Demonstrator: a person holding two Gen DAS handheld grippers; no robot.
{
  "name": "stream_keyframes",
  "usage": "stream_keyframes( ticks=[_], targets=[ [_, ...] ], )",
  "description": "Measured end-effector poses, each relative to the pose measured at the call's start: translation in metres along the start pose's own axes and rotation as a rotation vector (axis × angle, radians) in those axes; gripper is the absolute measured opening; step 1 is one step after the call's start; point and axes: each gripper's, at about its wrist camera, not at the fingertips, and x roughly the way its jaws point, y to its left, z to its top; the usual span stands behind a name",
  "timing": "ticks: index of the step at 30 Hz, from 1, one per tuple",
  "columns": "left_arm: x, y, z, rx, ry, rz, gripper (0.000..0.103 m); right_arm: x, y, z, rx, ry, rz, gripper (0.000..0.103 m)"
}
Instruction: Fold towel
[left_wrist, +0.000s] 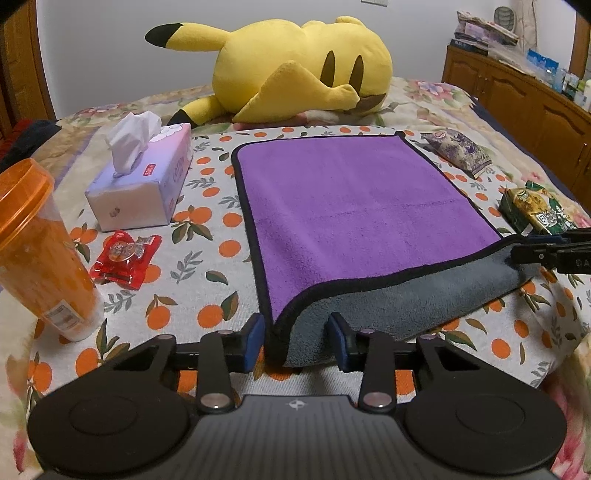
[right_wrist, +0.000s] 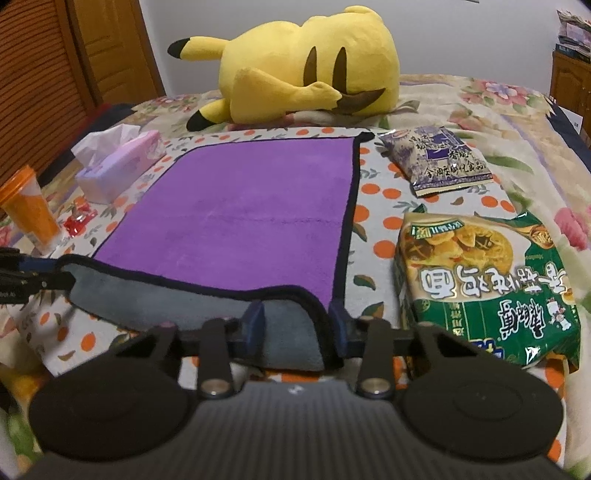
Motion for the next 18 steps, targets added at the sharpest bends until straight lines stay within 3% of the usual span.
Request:
stream_keyframes(
  ticks=[1, 6, 8, 14, 18],
  targets=[
    [0.0000, 0.0000, 0.0000, -0.001, 0.001, -0.002, 0.036, 0.0003, -0.0002, -0.0001, -0.003, 0.002, -0.002, 0.025],
    [0.0016, -0.0017, -0.0015, 0.004, 0.007, -0.001, 0.020, 0.0015, -0.0013, -0.0008, -0.022, 0.010, -0.012, 0.019],
    [0.0014, -0.0021, -0.0018, 0.005, 0.008, 0.000, 0.016, 0.0015, -0.0003, -0.0013, -0.037, 0.007, -0.018, 0.008],
    [-0.0017, -0.0024, -0.0013, 0.003, -0.007, -0.015, 0.008, 0.0008, 0.0037, -0.0019, -0.093, -0.010, -0.043, 0.005],
    [-0.0072, -0.0032, 0.0011, 0.002, -0.032, -0.024, 0.007, -0.0020, 0.0021, -0.0002, -0.088, -0.029, -0.040, 0.005]
  ],
)
